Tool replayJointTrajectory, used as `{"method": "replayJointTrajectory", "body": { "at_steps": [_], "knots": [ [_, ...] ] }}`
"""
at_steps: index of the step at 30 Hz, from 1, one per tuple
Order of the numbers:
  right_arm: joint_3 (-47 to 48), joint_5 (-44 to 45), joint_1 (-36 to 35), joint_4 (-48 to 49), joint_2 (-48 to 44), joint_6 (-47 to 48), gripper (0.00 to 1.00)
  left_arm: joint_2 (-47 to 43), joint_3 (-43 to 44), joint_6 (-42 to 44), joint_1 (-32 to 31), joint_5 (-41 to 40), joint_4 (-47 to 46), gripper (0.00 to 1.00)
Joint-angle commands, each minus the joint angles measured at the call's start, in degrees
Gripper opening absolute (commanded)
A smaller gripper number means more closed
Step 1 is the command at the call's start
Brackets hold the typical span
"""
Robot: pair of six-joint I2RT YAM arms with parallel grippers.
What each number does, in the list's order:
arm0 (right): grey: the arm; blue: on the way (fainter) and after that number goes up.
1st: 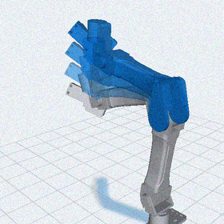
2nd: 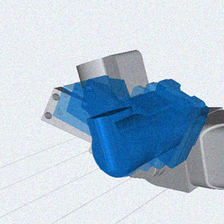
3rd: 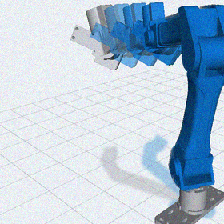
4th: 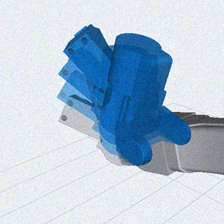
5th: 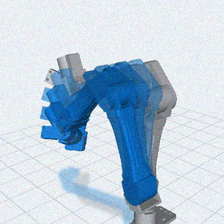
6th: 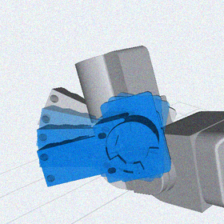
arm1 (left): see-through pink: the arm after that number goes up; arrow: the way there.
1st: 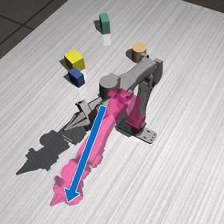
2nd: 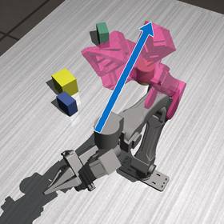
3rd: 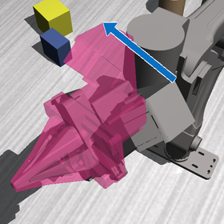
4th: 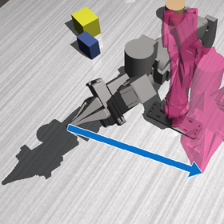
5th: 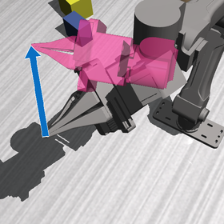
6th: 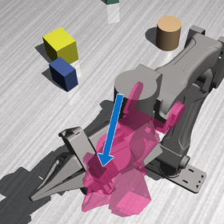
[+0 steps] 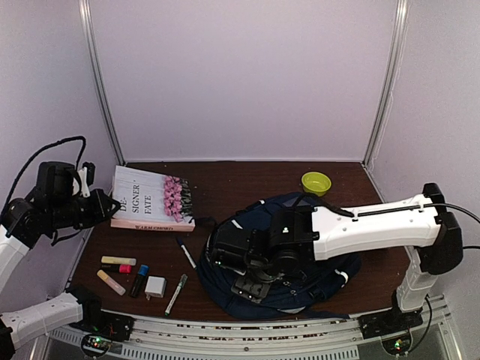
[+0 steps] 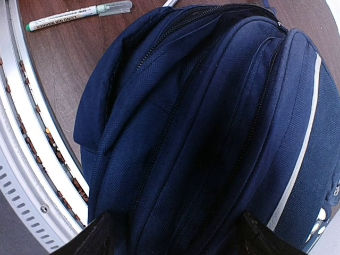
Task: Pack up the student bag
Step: Pick up the largest pocket of the bag from the student bag.
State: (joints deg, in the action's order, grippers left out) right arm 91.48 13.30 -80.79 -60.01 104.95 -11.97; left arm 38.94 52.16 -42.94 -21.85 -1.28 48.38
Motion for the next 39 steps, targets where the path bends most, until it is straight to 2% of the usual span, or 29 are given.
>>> {"method": "replayJointTrajectory", "body": {
  "at_steps": [1, 4, 5, 7, 10, 12, 17, 21, 24, 30, 34, 39],
  "knots": [
    [0.44, 2.3, -0.6, 0.89, 1.81, -0.34, 0.79, -0.26, 2.37, 0.04, 0.4, 0.21, -1.97, 0.0],
    [0.25, 8.16, -0.59, 0.77, 2.38, -0.93, 0.74, -0.34, 2.39, 0.01, 0.4, 0.35, -1.97, 0.0],
    [0.09, 10.19, -0.55, 0.81, 2.37, -1.03, 0.69, -0.37, 2.31, 0.04, 0.39, 0.32, -1.97, 0.0],
    [-0.5, 12.55, -0.43, 1.04, 2.45, -0.86, 0.51, -0.44, 2.33, 0.05, 0.4, 0.52, -1.97, 0.0],
    [-1.69, 13.64, -0.16, 1.42, 2.58, -0.4, 0.15, -0.44, 2.41, -0.02, 0.4, 1.48, -2.32, 0.0],
    [-2.08, 13.78, -0.07, 1.51, 1.96, -0.4, 0.01, -0.4, 2.57, -0.08, 0.37, 2.45, -2.58, 0.0],
    [-2.64, 13.96, 1.01, 3.52, -3.4, -1.1, 0.0, -0.26, 3.75, -0.66, 0.39, 5.5, -2.73, 0.0],
    [-2.12, 16.51, 6.49, 2.14, -9.01, -7.16, 0.0, -0.26, 5.47, -1.41, 0.18, 9.01, -2.77, 0.0],
    [-4.68, 16.36, 10.32, 5.28, -15.08, -10.13, 0.0, -0.1, 5.62, -1.89, -0.33, 11.7, -2.69, 0.0],
    [-9.61, 14.45, 13.6, 12.18, -24.16, -13.12, 0.0, -0.94, 5.9, -3.44, -3.62, 14.39, -2.57, 0.0],
    [-10.21, 14.23, 14.36, 14.4, -26.46, -13.11, 0.0, -1.02, 4.43, -5.57, -6.72, 16.74, -6.68, 0.0],
    [-10.74, 12.64, 14.35, 16.37, -27.06, -13.48, 0.0, 1.74, 2.75, -7.94, -12.71, 15.23, -10.98, 0.0]
  ]
}}
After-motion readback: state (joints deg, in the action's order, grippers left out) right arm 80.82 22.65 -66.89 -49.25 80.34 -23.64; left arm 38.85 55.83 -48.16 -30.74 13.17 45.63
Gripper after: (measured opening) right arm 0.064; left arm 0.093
